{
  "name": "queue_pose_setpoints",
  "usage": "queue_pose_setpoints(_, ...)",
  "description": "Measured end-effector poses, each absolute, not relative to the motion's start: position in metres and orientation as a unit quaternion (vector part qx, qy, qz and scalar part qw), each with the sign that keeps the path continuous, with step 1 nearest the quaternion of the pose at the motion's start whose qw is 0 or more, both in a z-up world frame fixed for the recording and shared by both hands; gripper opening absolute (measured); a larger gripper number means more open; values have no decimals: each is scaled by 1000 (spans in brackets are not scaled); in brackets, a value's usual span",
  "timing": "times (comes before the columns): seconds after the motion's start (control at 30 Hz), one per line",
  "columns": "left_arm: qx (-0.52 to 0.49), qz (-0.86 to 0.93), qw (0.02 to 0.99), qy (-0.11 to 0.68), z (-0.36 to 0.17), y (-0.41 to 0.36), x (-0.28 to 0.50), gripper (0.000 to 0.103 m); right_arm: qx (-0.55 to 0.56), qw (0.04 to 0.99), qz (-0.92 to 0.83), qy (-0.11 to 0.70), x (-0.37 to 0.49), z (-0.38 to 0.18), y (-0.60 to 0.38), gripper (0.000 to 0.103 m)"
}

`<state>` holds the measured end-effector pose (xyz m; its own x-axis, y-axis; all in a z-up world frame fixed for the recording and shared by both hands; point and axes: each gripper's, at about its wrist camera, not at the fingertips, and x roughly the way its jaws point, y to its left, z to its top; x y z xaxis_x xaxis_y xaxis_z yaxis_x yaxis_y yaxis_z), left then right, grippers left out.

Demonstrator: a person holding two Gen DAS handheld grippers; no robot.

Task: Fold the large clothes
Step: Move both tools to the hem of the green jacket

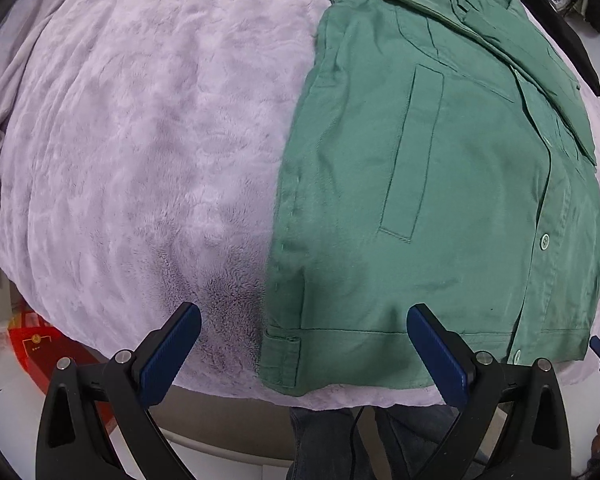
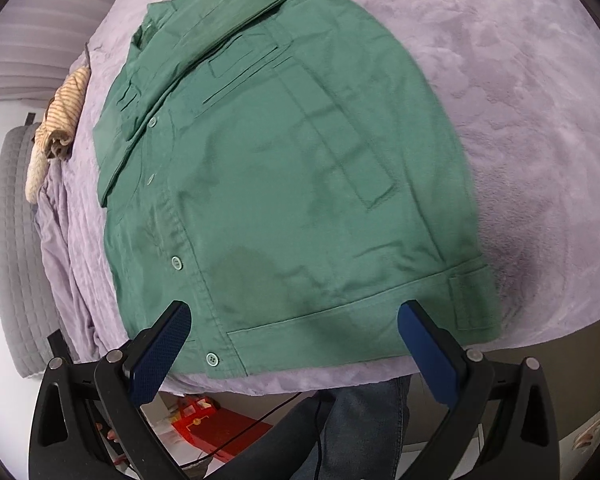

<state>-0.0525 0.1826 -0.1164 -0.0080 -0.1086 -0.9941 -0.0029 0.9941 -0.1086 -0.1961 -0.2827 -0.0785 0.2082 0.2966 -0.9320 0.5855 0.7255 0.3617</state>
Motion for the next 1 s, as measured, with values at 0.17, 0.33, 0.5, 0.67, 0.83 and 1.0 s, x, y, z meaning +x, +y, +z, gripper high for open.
queue_pose_setpoints(0.17,-68,-52,694,715,-131,196,-46,103,346,711,-169,589,-216,-69,-318,103)
queue_pose_setpoints(0.33,-92,-92,673,728,-145,192,-46,103,358,701,-212,579,-234,-81,-355,103)
queue_pose_setpoints(0.5,-93,-133,660,733,-145,176,-52,103,417,675,-169,585,-243,-110,-355,103)
queue_pose_setpoints(0.67,-83,-145,657,735,-144,167,-56,103,491,673,-73,549,-233,-115,-328,103)
queue_pose_setpoints(0.83,-69,-141,644,748,-158,155,-58,103,532,673,-34,514,-226,-111,-319,103)
queue_pose_setpoints(1.0,-12,-138,663,736,-154,138,-63,94,524,665,-73,527,-238,-119,-325,103)
